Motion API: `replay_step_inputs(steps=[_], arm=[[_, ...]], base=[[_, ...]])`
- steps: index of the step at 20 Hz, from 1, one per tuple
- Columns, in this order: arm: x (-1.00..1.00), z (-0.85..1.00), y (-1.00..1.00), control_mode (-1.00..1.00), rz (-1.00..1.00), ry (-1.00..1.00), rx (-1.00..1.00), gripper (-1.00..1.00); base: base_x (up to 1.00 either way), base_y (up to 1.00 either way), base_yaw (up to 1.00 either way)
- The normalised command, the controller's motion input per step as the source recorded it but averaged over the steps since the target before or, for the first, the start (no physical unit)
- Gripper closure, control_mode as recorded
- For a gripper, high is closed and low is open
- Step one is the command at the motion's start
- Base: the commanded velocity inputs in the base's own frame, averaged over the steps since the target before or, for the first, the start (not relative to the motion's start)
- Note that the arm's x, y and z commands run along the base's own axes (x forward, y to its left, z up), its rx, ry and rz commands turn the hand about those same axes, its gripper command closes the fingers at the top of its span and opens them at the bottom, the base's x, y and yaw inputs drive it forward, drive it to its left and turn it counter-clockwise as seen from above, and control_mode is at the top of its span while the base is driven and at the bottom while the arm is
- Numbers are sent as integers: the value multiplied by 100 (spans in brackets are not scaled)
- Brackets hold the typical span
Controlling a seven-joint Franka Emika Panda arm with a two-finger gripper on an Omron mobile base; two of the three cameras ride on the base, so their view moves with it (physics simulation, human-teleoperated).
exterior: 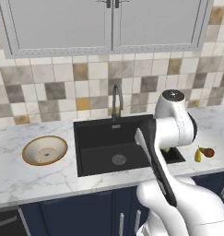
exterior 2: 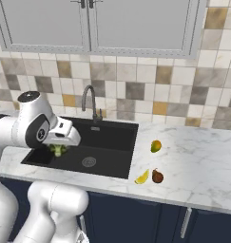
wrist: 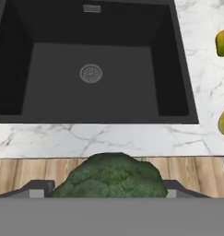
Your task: There is a mixed pile of frozen fruits and vegetables on the counter. Locate all the frozen vegetables and place the items in a bowl on the counter. Take all the frozen fruits and defrost them in a running sink.
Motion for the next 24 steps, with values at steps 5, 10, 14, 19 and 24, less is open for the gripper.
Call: replay_step_inputs(steps=[5, 10, 14, 19, 24], arm=[[0, 1, 44, -100, 0, -5, 0, 100], [3, 0, 28, -100, 0, -1, 0, 100], [7, 0, 31, -100, 0, -1, 1, 100], [15, 0, 32, -100, 0, 0, 4, 100], [26, 0, 27, -100, 0, 0, 10, 100]], base=[[0, 0, 0], [0, 0, 0], [0, 0, 0], [0, 0, 0], [0, 0, 0]])
